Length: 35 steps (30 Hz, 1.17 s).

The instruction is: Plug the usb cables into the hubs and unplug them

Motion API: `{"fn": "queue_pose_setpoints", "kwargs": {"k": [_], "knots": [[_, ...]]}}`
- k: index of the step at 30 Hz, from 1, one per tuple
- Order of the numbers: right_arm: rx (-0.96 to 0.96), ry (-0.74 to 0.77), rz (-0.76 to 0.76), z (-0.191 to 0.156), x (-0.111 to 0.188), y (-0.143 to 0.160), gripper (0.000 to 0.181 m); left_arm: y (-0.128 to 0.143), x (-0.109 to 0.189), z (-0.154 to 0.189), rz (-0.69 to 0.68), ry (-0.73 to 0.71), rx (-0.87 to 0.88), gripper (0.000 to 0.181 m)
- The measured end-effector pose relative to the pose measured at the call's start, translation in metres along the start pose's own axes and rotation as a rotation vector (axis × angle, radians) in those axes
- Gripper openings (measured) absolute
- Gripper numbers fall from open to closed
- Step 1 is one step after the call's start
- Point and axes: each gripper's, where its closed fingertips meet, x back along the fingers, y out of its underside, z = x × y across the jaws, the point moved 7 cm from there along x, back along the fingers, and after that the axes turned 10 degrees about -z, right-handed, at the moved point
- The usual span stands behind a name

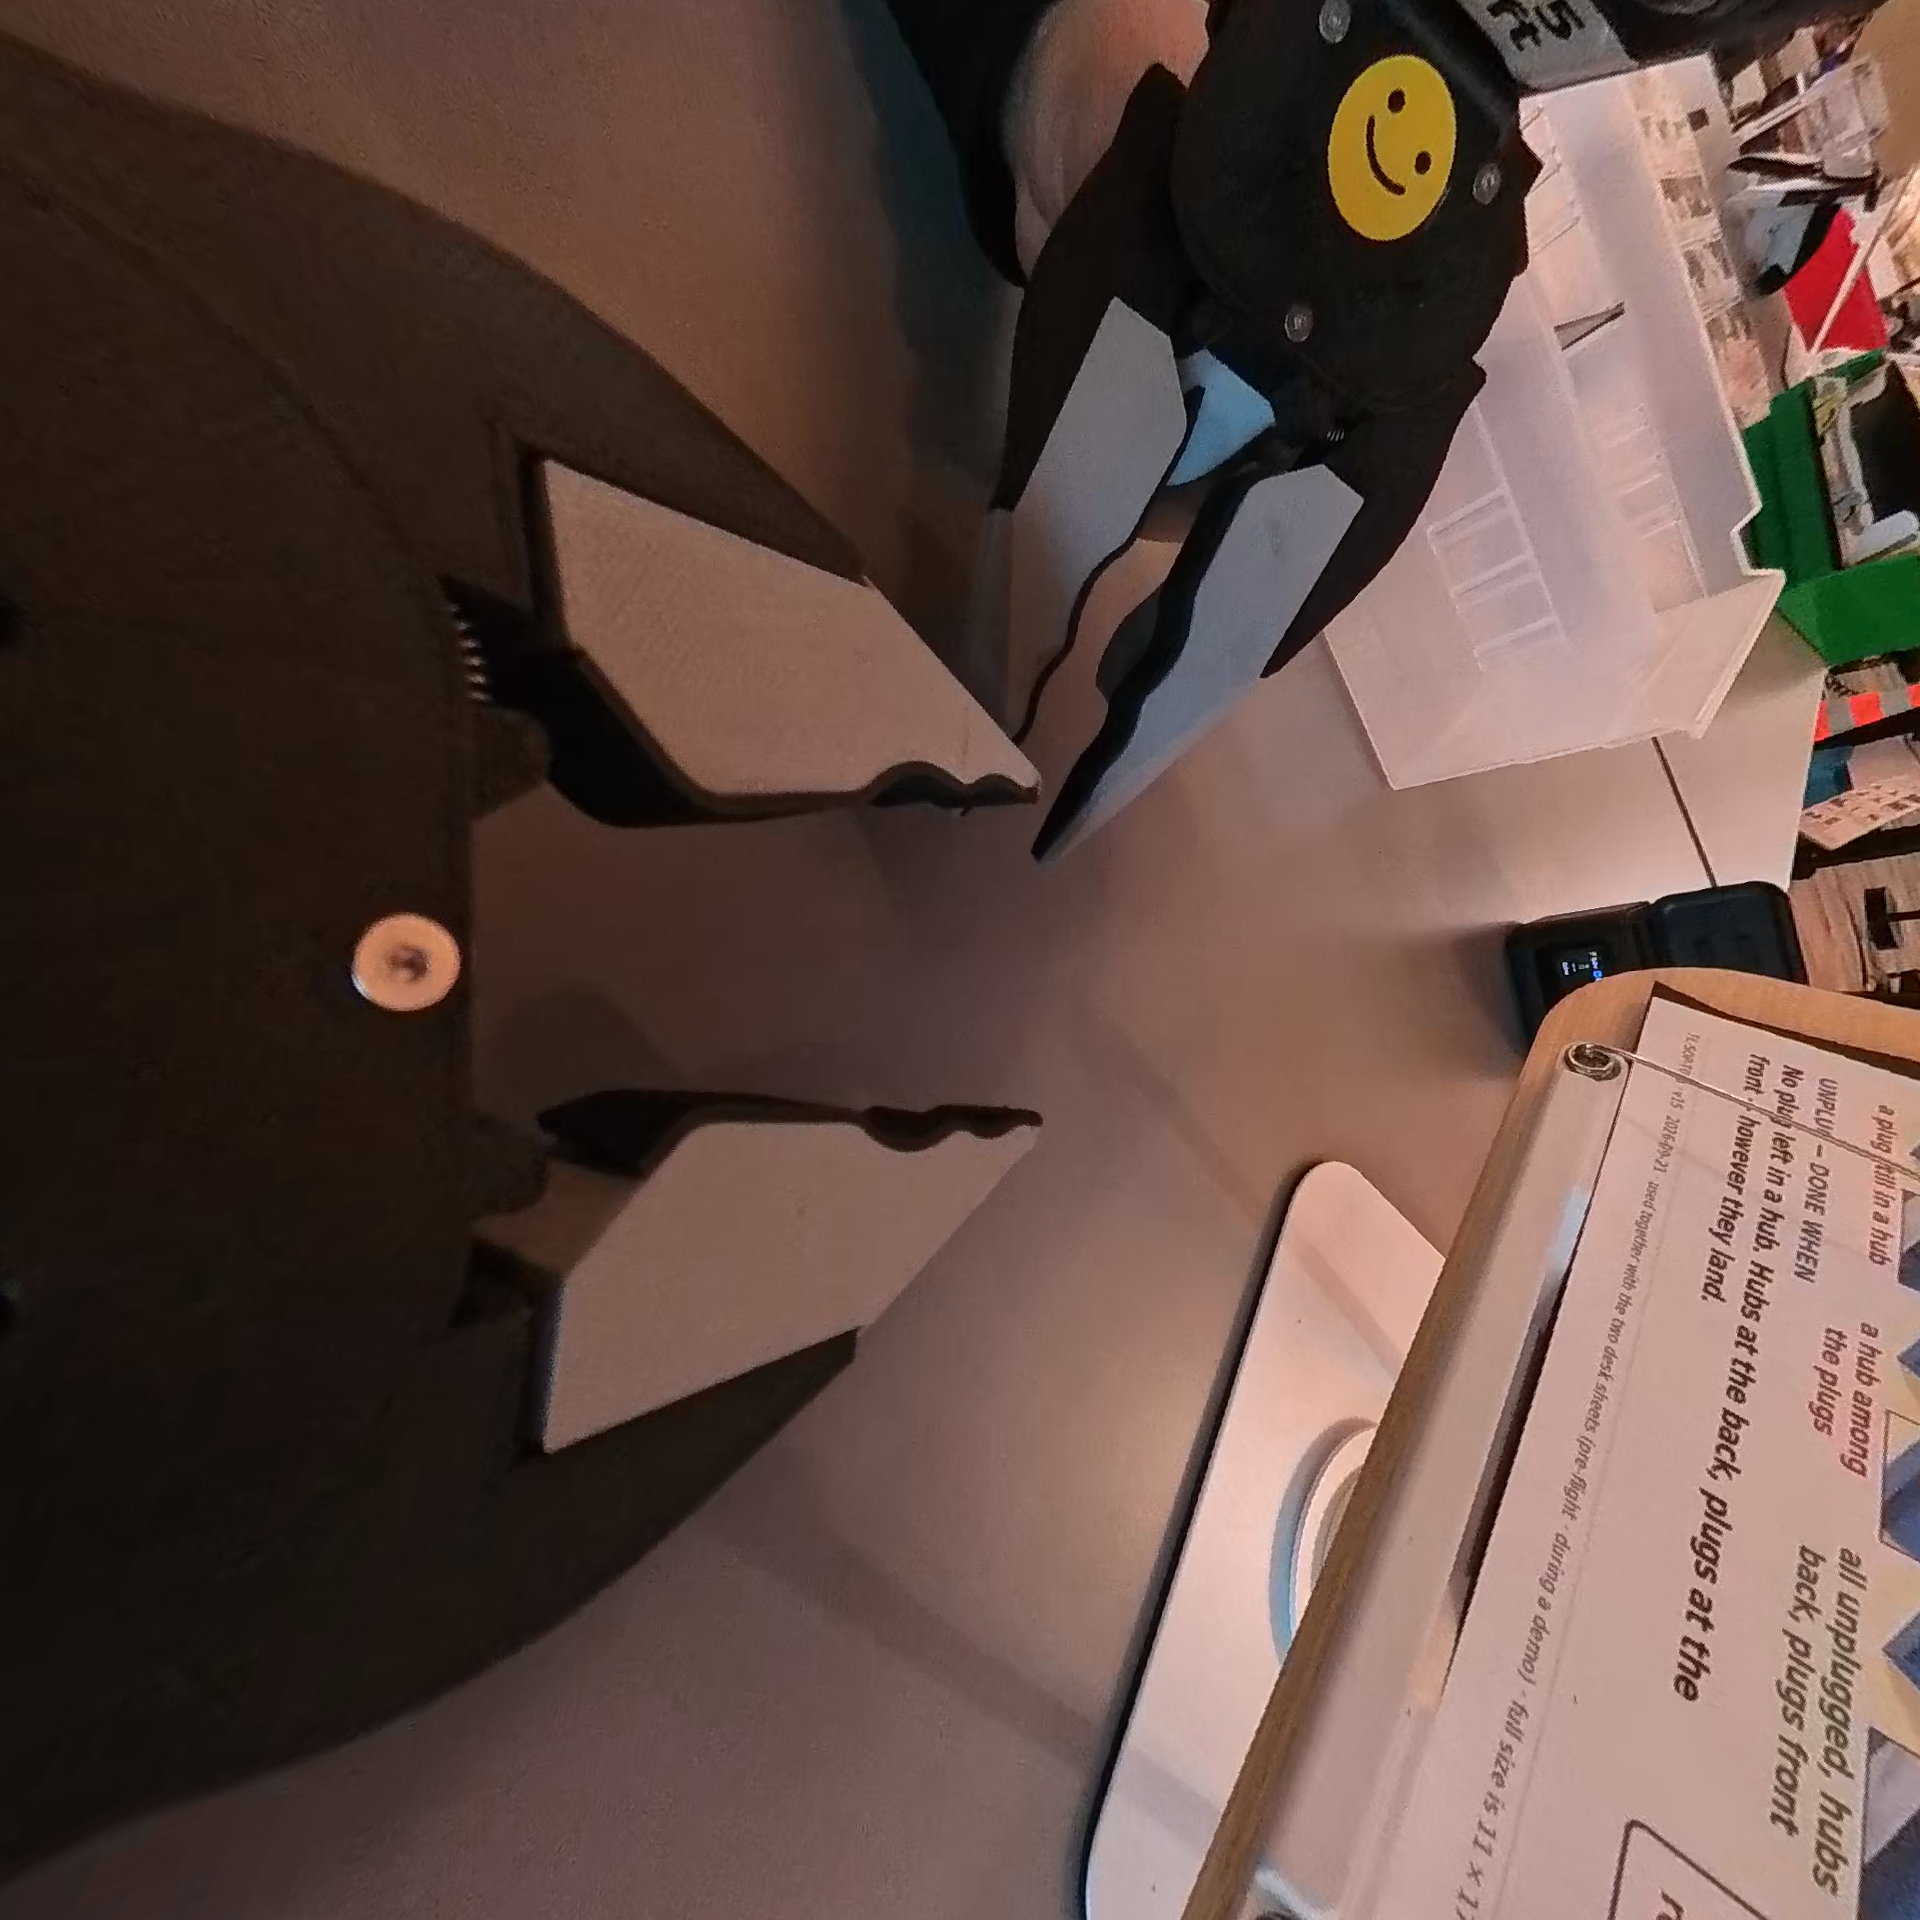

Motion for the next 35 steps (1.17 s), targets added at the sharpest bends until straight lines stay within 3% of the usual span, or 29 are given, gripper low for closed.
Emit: {"fn": "queue_pose_setpoints", "kwargs": {"k": [17, 24, 28, 31, 35], "knots": [[0.026, 0.008, 0.008, -0.003, 0.002, -0.002, 0.053, -0.002, 0.003, -0.002, -0.001, -0.038, -0.019, 0.018], [0.078, 0.071, 0.034, -0.002, 0.01, -0.006, 0.053, -0.01, 0.025, -0.012, 0.073, -0.136, -0.003, 0.021], [0.083, 0.095, 0.041, 0.0, 0.013, -0.007, 0.053, -0.024, 0.059, -0.021, 0.218, -0.302, -0.014, 0.026], [0.079, 0.091, 0.046, 0.0, 0.013, -0.007, 0.053, -0.03, 0.078, -0.024, 0.323, -0.344, 0.017, 0.028], [0.089, 0.086, 0.037, -0.003, 0.011, -0.007, 0.053, -0.022, 0.07, -0.03, 0.295, -0.312, 0.081, 0.033]]}}
